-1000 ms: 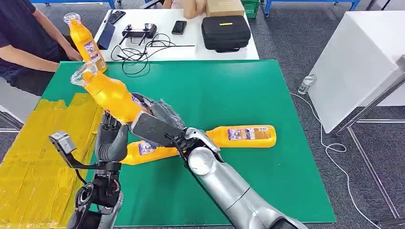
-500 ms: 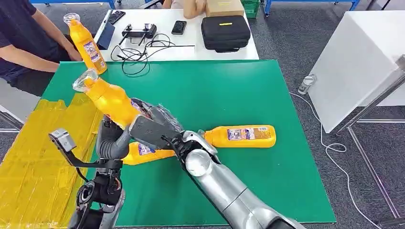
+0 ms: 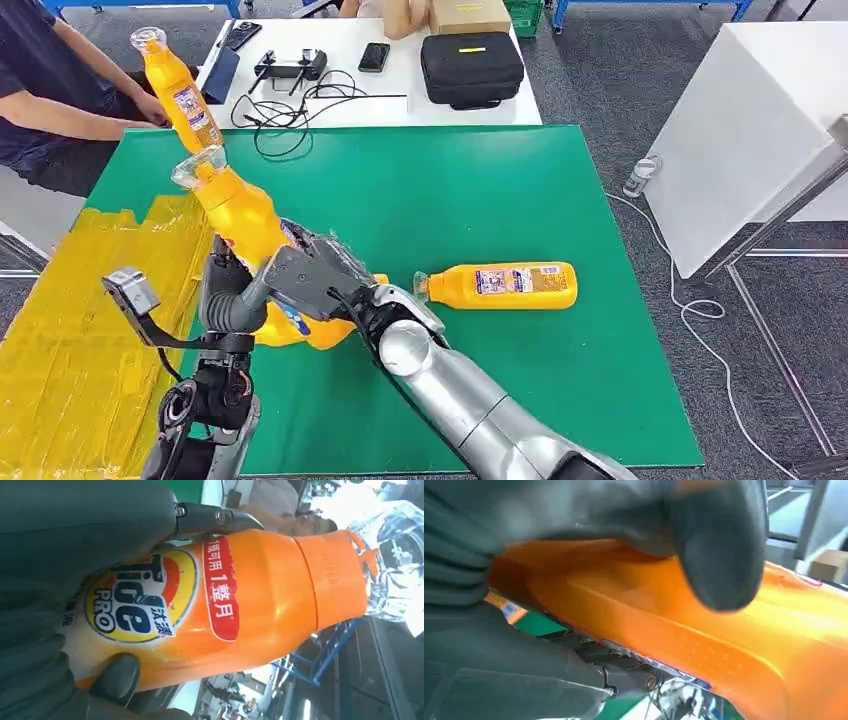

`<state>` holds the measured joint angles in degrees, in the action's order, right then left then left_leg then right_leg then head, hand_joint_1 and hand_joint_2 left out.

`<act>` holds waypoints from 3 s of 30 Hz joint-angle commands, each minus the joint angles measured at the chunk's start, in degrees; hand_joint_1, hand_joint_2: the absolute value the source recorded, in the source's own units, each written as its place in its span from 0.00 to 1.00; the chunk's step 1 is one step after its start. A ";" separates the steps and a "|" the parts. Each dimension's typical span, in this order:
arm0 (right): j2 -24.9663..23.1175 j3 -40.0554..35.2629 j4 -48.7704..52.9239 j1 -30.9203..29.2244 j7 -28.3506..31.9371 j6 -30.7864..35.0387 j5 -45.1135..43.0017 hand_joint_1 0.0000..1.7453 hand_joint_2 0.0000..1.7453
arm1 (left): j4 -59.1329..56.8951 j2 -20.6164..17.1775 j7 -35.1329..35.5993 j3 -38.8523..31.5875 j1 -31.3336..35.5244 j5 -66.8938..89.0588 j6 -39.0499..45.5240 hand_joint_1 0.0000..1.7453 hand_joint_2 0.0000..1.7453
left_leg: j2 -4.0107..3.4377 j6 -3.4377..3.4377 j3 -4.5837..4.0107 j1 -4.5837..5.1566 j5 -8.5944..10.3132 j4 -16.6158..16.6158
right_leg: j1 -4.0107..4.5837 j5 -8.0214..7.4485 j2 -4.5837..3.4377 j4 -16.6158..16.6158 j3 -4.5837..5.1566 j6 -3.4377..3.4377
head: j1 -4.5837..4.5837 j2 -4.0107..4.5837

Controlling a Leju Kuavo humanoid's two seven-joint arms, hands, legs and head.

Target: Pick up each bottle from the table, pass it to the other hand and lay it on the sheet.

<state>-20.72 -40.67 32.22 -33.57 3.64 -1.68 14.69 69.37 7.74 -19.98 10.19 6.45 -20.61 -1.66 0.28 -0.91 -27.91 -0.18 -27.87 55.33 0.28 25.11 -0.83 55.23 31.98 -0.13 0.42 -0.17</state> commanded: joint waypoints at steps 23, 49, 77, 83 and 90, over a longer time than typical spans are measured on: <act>0.72 -34.16 -4.39 -1.85 -4.16 1.50 -15.41 1.00 1.00 | -1.43 -0.63 -1.27 -0.29 1.03 0.88 -1.85 1.00 1.00 | 0.20 0.04 0.02 -0.03 0.03 0.00 | 0.07 0.04 0.25 -0.07 -0.07 -0.03 | -0.02 0.02; 17.12 5.98 36.33 16.64 5.49 5.66 0.50 0.00 0.00 | 2.86 -1.89 -3.01 -16.76 -4.71 8.30 -1.96 1.00 1.00 | 0.31 0.01 -0.12 -0.02 -0.01 0.02 | 0.03 0.03 0.24 -0.04 -0.01 -0.06 | -0.04 0.00; 14.01 10.92 30.59 14.28 7.36 4.25 0.68 0.00 0.00 | -21.93 -4.13 -9.58 -37.78 12.53 81.16 41.66 1.00 1.00 | 0.18 0.07 -0.07 -0.03 0.06 0.00 | -0.01 0.01 0.13 0.01 0.02 -0.05 | -0.02 0.00; 13.92 10.93 30.19 14.07 7.36 4.17 0.67 0.00 0.00 | -23.22 -3.62 -9.16 -40.24 13.55 86.98 41.66 1.00 1.00 | 0.35 0.11 -0.05 -0.02 0.05 0.05 | 0.03 0.04 0.32 0.00 -0.06 -0.08 | -0.04 0.02; 12.56 7.45 23.21 9.65 9.87 1.90 0.15 0.00 0.00 | -25.80 -5.87 6.55 -31.91 12.73 109.61 41.66 1.00 1.00 | 0.18 0.11 -0.07 -0.01 0.06 0.04 | 0.01 -0.01 0.16 0.01 0.02 -0.06 | -0.02 0.00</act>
<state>-7.19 -30.88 63.93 -18.31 11.78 1.53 15.52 51.39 3.10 -25.04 -28.00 16.37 82.46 40.02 0.46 -0.85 -27.99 -0.19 -27.82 55.35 0.29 25.11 -0.76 55.23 32.03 -0.14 0.39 -0.17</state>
